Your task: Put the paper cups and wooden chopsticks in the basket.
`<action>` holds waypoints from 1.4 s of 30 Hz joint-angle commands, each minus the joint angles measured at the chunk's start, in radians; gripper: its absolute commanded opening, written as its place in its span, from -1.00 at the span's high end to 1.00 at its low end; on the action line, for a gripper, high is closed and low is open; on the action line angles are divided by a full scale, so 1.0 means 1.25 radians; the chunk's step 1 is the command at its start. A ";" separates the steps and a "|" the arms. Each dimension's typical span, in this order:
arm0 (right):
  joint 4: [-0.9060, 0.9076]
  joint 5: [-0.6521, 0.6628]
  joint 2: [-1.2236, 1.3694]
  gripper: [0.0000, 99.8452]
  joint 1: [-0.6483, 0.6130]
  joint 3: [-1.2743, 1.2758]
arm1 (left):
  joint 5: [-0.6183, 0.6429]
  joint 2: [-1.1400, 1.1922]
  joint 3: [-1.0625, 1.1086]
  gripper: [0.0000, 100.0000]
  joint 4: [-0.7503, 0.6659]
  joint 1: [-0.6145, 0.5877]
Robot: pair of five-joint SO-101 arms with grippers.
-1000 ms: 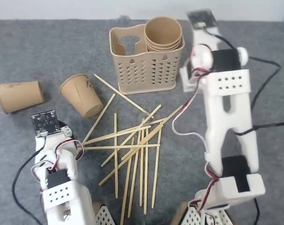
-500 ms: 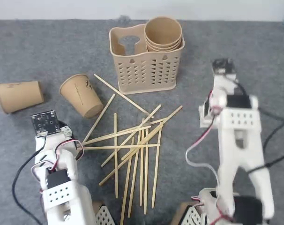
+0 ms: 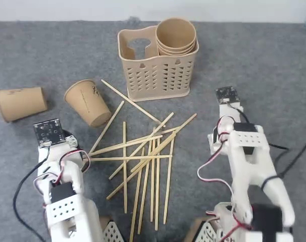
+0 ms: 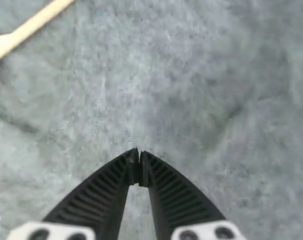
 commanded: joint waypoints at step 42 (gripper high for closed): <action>-0.001 0.022 0.021 0.98 0.013 -0.018 | -0.012 0.366 -0.634 0.82 0.314 -0.258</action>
